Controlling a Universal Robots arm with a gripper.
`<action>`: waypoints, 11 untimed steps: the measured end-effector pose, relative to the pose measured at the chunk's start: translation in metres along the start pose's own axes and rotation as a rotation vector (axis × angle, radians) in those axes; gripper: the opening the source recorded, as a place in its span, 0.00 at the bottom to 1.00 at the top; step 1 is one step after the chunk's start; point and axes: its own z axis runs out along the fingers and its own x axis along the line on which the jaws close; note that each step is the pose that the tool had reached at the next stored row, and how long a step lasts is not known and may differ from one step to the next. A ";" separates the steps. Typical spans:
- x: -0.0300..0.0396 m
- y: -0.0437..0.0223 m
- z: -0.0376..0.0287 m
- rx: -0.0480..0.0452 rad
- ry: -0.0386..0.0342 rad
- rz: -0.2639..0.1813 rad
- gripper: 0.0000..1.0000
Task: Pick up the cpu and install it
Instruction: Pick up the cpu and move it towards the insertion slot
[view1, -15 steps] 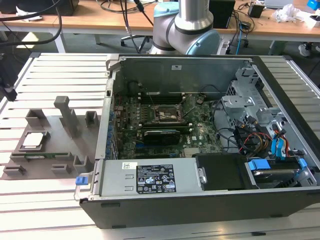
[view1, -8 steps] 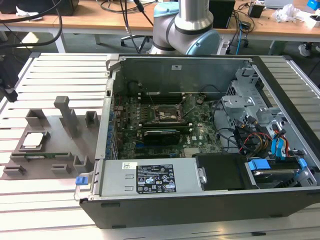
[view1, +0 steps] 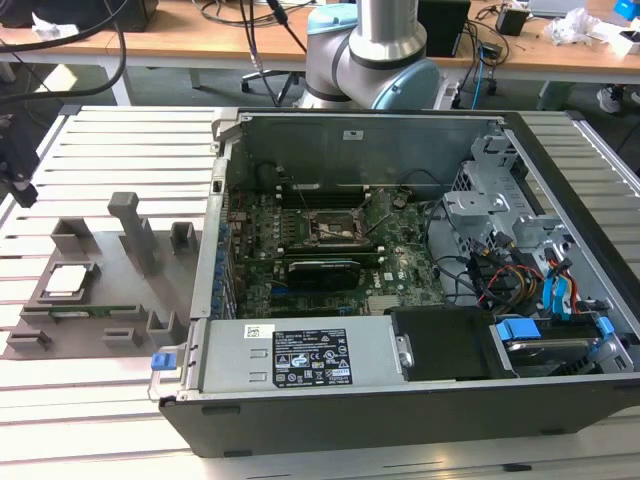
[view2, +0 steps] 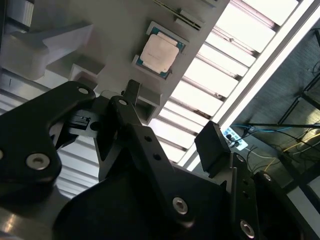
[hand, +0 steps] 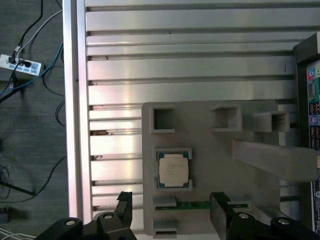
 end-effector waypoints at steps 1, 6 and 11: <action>0.0000 0.0000 0.0009 0.0000 0.0000 0.000 0.72; 0.0001 -0.0001 0.0035 0.0001 0.0001 0.000 0.72; 0.0001 -0.0001 0.0054 0.0001 0.0000 0.000 0.72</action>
